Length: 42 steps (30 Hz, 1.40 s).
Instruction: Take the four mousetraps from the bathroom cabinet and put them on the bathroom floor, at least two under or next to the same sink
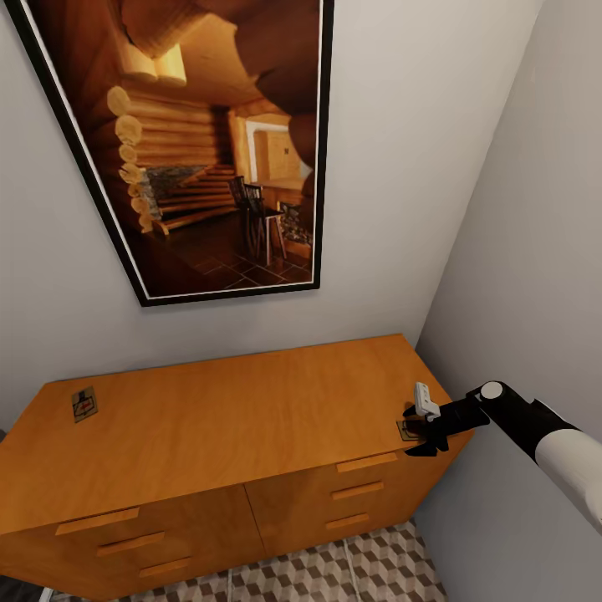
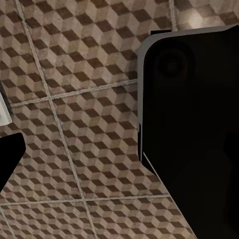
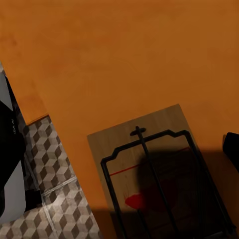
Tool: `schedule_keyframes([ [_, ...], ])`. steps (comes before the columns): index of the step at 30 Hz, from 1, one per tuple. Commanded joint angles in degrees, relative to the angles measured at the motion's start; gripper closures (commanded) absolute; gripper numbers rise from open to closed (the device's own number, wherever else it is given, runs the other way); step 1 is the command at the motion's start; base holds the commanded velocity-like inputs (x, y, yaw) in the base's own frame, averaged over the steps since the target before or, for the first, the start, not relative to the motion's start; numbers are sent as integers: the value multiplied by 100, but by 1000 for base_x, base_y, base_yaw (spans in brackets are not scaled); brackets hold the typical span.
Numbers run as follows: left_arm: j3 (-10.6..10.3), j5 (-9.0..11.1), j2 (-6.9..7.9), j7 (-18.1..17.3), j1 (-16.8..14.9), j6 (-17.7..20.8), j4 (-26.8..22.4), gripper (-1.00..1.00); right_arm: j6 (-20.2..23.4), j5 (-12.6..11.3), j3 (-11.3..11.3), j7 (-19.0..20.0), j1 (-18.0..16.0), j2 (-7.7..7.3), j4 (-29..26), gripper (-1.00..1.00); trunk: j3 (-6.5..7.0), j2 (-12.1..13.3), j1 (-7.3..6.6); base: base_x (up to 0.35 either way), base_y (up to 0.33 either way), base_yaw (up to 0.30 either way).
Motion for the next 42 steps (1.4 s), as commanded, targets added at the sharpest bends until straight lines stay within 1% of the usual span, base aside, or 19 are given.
schedule_keyframes([
  [1, -50, 46, -4, 3, -10, -38, 22, -100, -70, 78, 52, -4, 110, -3, 4, -100, -13, -7, 5, 0, 0, 0],
  [3, -50, 46, -4, 3, -10, -38, 22, -100, -70, 77, 52, -4, 108, -3, 6, -100, -13, -7, 5, 0, 0, 0],
  [4, -50, 46, -4, 3, -10, -38, 22, -100, -70, 77, 52, -4, 109, -3, 5, 100, -13, -7, 5, 0, 0, 0],
  [42, -50, 46, -4, 3, -10, -38, 22, -100, -65, 87, 52, 23, 106, -3, 41, 100, -13, -7, 5, 0, 0, 0],
])
